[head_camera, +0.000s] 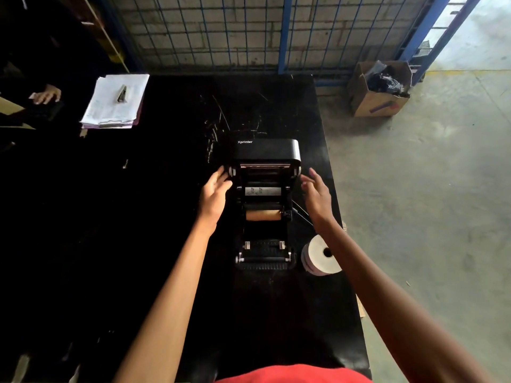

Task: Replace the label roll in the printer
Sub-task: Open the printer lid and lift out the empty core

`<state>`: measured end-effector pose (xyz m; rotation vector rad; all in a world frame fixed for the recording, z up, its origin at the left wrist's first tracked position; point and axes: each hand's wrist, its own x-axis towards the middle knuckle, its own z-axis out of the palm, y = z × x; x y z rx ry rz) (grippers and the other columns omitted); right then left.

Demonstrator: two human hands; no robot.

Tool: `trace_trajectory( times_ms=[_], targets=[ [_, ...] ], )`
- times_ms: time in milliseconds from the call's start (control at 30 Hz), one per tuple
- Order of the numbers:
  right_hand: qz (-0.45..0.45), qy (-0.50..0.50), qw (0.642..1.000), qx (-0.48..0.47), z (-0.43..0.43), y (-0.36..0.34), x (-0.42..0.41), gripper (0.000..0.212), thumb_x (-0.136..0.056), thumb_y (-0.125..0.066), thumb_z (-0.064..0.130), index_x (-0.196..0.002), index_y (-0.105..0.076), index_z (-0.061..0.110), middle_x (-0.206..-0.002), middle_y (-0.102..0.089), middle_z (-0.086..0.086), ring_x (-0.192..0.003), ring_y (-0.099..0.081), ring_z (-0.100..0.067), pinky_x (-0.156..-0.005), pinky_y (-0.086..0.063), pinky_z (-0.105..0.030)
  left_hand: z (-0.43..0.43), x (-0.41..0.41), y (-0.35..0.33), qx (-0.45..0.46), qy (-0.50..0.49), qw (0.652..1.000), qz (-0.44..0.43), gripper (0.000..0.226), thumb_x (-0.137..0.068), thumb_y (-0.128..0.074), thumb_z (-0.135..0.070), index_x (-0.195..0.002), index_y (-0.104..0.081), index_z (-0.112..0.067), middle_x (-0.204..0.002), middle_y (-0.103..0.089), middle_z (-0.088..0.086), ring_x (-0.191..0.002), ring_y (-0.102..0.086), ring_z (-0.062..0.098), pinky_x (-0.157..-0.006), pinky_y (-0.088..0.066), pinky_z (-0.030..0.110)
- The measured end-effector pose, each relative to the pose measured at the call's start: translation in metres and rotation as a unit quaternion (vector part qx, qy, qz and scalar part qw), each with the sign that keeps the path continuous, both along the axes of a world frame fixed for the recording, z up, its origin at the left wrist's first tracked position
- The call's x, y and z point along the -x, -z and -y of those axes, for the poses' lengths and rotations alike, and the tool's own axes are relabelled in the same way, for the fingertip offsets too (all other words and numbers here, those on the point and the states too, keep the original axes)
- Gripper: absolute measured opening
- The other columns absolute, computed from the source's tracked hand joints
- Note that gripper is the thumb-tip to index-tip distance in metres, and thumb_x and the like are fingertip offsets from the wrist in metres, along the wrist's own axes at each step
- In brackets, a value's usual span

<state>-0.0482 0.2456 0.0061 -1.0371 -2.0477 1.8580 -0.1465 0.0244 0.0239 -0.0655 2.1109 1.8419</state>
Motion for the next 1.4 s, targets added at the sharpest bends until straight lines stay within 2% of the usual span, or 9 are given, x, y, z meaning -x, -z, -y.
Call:
trace_trajectory(
  times_ms=[100,233,333,633,800,1033,1167,1300,1400],
  targets=[
    [0.112,-0.045,0.987,-0.11,0.006,0.033,-0.022,0.043,-0.095,-0.063,0.01,-0.137,-0.061,0.015,-0.125,-0.071,-0.011,-0.106,-0.068,-0.019,-0.078,-0.053,-0.023,0.015,-0.009,0.03,0.159,-0.013,0.987,-0.021,0.051,-0.092,-0.059,0.002,-0.139,-0.053,-0.015,-0.127,-0.064,0.009,-0.105,-0.061,0.016,-0.088,-0.049,0.024],
    [0.164,-0.192,0.946,-0.202,0.016,0.06,-0.036,0.05,-0.089,-0.073,0.015,-0.136,-0.061,0.024,-0.126,-0.062,-0.008,-0.108,-0.067,-0.023,-0.084,-0.059,-0.032,0.028,-0.03,0.066,0.346,0.125,0.927,-0.068,0.044,-0.085,-0.07,-0.003,-0.127,-0.065,-0.016,-0.111,-0.072,0.009,-0.099,-0.068,0.024,-0.077,-0.05,0.023],
    [0.161,-0.219,0.92,-0.283,0.022,0.066,-0.034,0.051,-0.089,-0.073,0.028,-0.138,-0.057,0.028,-0.126,-0.052,-0.007,-0.109,-0.056,-0.021,-0.075,-0.045,-0.022,0.025,-0.037,0.073,0.367,0.168,0.907,-0.119,0.04,-0.088,-0.07,-0.01,-0.127,-0.064,-0.017,-0.111,-0.07,0.008,-0.101,-0.068,0.024,-0.076,-0.052,0.024],
    [0.184,-0.241,0.852,-0.427,0.025,0.066,-0.02,0.04,-0.092,-0.071,0.033,-0.127,-0.062,0.016,-0.131,-0.05,-0.013,-0.119,-0.05,-0.03,-0.089,-0.055,-0.042,0.007,-0.021,0.085,0.436,0.206,0.851,-0.206,0.04,-0.083,-0.077,-0.024,-0.12,-0.063,-0.018,-0.12,-0.059,0.007,-0.11,-0.059,0.025,-0.086,-0.054,0.036],
    [0.144,-0.254,0.847,-0.444,0.019,0.068,-0.019,0.039,-0.088,-0.077,0.032,-0.123,-0.069,0.015,-0.138,-0.049,-0.014,-0.125,-0.048,-0.031,-0.099,-0.05,-0.045,0.004,-0.015,0.092,0.449,0.201,0.839,-0.233,0.042,-0.078,-0.081,-0.023,-0.117,-0.069,-0.017,-0.121,-0.058,0.003,-0.112,-0.056,0.024,-0.096,-0.046,0.037],
    [0.009,-0.191,0.929,-0.317,0.01,0.06,-0.031,0.038,-0.085,-0.082,0.014,-0.121,-0.075,0.007,-0.136,-0.062,-0.013,-0.125,-0.06,-0.026,-0.105,-0.052,-0.042,0.011,-0.018,0.062,0.348,0.179,0.875,-0.285,0.03,-0.076,-0.083,-0.011,-0.103,-0.072,-0.015,-0.112,-0.068,0.0,-0.106,-0.063,0.019,-0.096,-0.052,0.04],
    [-0.021,-0.186,0.971,-0.148,-0.001,0.026,-0.057,0.032,-0.086,-0.081,0.016,-0.118,-0.077,0.017,-0.096,-0.078,0.017,-0.096,-0.071,0.004,-0.086,-0.059,-0.024,0.024,-0.041,0.029,0.159,0.18,0.959,-0.153,0.026,-0.083,-0.078,-0.011,-0.102,-0.069,-0.027,-0.105,-0.074,-0.013,-0.1,-0.068,-0.003,-0.093,-0.052,0.015],
    [-0.026,-0.192,0.98,-0.046,0.002,0.005,-0.102,0.032,-0.089,-0.078,0.032,-0.12,-0.077,0.023,-0.091,-0.076,0.007,-0.089,-0.072,-0.007,-0.083,-0.056,-0.023,0.036,-0.084,0.004,0.008,0.15,0.988,-0.02,0.018,-0.079,-0.078,-0.031,-0.096,-0.074,-0.03,-0.098,-0.078,-0.004,-0.097,-0.074,0.012,-0.086,-0.057,0.021],
    [-0.049,-0.145,0.988,-0.019,0.016,0.001,-0.138,0.021,-0.091,-0.076,0.03,-0.108,-0.08,0.041,-0.084,-0.072,0.017,-0.074,-0.062,0.006,-0.071,-0.051,-0.011,0.029,-0.123,0.004,-0.006,0.094,0.995,0.038,0.024,-0.079,-0.077,-0.032,-0.1,-0.075,-0.021,-0.092,-0.079,0.004,-0.087,-0.077,0.022,-0.087,-0.057,0.023]
  ],
)
